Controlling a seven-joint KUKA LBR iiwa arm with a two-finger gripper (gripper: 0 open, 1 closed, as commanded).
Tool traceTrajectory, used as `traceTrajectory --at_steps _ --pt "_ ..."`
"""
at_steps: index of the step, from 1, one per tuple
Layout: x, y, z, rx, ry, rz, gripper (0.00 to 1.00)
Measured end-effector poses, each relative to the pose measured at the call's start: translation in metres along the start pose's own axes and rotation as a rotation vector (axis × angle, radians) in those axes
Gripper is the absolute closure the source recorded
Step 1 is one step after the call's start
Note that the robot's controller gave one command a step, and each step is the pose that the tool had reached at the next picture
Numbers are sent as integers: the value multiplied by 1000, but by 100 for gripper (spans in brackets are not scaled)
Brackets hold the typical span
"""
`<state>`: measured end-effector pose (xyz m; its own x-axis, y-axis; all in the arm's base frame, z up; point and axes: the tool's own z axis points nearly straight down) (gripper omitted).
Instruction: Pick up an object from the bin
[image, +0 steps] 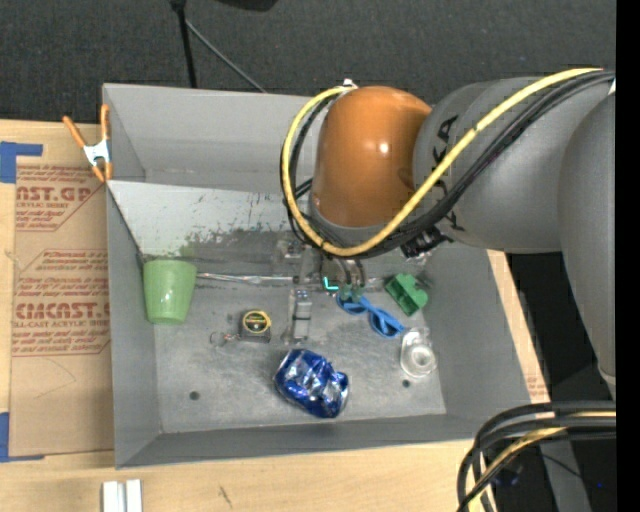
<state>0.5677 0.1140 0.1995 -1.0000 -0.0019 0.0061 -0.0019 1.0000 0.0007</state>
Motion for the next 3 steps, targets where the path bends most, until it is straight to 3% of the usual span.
traceTrajectory --at_steps 1,2,3 --pt "40 -29 135 2 2 159 0" --pt "78 -68 99 2 -5 96 0" --pt "86 -67 74 -1 -7 129 0"
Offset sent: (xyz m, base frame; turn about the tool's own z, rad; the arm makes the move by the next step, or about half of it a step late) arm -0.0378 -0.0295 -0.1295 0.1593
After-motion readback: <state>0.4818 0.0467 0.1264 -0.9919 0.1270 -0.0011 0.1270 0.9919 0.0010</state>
